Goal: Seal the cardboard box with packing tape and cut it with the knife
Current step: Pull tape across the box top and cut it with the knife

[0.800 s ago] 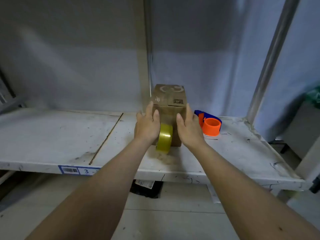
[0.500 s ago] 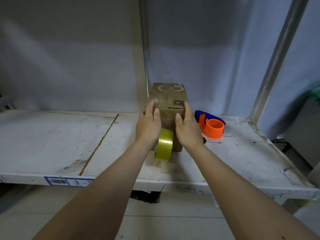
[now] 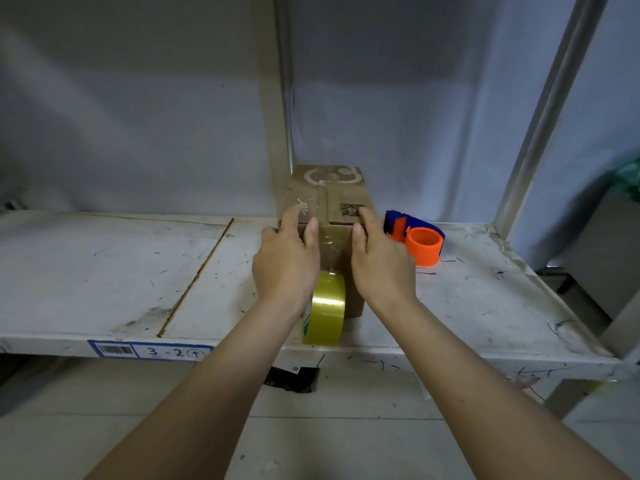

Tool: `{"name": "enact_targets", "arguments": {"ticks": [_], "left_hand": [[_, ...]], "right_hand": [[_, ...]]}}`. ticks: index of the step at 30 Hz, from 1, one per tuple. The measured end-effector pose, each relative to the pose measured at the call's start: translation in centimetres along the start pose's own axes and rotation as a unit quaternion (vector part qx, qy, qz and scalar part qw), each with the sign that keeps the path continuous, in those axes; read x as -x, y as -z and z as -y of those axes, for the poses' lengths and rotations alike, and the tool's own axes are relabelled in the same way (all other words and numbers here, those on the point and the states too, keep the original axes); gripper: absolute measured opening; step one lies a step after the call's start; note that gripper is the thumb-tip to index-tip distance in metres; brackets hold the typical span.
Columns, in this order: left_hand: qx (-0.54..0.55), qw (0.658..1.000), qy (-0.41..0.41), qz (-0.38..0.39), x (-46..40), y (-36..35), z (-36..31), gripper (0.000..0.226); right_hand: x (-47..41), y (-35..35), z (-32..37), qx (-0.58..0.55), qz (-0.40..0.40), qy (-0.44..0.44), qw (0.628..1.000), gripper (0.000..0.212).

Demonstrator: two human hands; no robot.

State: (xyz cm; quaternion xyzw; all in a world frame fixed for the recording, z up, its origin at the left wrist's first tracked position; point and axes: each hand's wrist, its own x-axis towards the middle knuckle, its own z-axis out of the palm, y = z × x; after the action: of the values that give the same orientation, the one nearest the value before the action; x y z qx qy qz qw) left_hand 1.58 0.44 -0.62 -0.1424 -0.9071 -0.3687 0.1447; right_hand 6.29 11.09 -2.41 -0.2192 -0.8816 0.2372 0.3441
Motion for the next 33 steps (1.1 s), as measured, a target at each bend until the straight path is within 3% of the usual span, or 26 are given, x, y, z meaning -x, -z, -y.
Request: {"name": "enact_targets", "arguments": {"ticks": [5,8,12,15,20,23,28,33], "left_hand": [[-0.042,0.999,0.018,0.01,0.9,0.4,-0.3,0.049],[-0.129,0.989,-0.065,-0.03,0.7,0.2,-1.1,0.045],[-0.159,0.966,-0.202,-0.007,-0.5,-0.3,-1.8,0.042],[-0.149,0.965,-0.215,-0.001,-1.1,-0.9,-1.5,0.042],[-0.126,0.964,-0.229,-0.053,-1.3,-1.6,-0.5,0.044],[-0.117,0.961,-0.243,-0.06,-1.3,-1.8,-0.5,0.039],[-0.113,0.961,-0.245,-0.07,-1.3,-2.0,-0.3,0.035],[-0.108,0.961,-0.244,-0.072,-1.3,-2.1,-0.2,0.038]], "right_hand": [[1.0,-0.2,0.2,0.007,-0.024,0.018,1.0,0.042],[1.1,0.0,0.4,0.0,-0.051,0.0,0.999,0.042],[-1.0,0.0,-1.6,-0.115,-0.076,-0.158,0.978,0.034],[-3.5,-1.2,-5.9,-0.06,-0.017,-0.25,0.966,0.028],[-6.1,-5.4,-10.2,0.054,0.113,-0.209,0.97,0.026],[-7.3,-7.0,-10.4,0.158,0.166,-0.134,0.964,0.029],[-8.0,-9.1,-11.4,0.202,0.193,-0.139,0.95,0.035],[-7.6,-9.3,-11.6,0.221,0.167,-0.17,0.946,0.036]]}}
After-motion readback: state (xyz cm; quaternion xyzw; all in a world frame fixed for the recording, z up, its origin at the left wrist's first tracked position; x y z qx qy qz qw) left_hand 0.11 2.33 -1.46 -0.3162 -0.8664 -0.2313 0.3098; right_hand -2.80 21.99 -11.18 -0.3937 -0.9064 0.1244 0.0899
